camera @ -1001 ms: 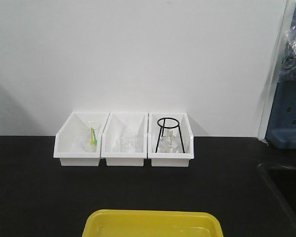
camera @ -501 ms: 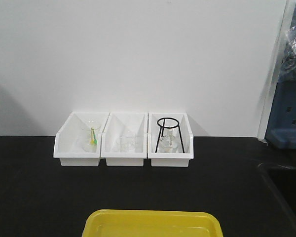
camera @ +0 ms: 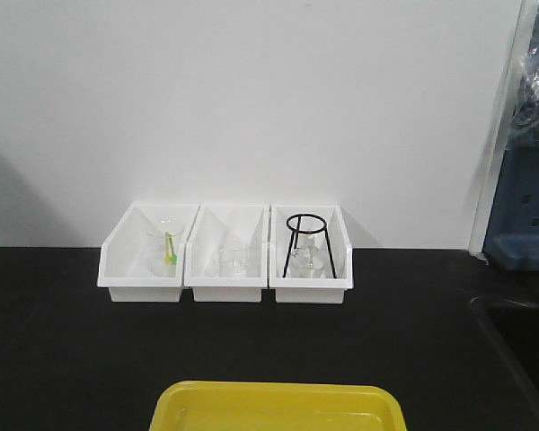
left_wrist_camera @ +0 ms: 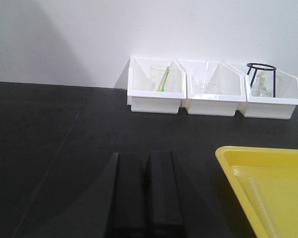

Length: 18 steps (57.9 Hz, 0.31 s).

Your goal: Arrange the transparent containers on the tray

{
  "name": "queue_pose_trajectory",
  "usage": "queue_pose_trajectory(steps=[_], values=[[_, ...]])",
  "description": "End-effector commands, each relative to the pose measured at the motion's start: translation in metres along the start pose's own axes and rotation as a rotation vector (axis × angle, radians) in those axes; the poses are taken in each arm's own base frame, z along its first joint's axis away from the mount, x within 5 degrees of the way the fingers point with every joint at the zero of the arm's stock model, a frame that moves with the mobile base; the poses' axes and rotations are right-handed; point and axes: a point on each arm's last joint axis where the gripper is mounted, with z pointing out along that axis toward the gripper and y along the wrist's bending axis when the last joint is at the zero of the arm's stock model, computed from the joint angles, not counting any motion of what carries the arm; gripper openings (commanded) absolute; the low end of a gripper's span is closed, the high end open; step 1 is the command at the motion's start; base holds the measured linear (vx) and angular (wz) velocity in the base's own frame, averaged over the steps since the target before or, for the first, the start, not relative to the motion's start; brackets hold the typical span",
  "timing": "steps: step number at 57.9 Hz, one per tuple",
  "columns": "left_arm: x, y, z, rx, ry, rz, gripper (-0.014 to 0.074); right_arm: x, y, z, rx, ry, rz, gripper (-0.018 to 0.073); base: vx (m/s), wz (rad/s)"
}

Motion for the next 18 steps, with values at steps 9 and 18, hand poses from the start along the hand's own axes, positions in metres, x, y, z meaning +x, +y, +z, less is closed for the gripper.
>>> queue_pose_trajectory(steps=[9, 18], values=[[0.0041, 0.0002, 0.0006, 0.014, -0.053, -0.014, -0.0006, -0.0033, 0.0002, 0.0021, 0.001, -0.049, -0.012, -0.0013, 0.00, 0.00], [0.0041, 0.0002, 0.0006, 0.014, -0.053, -0.014, -0.0006, -0.0033, 0.0002, 0.0021, 0.001, -0.049, -0.012, -0.0013, 0.00, 0.00]])
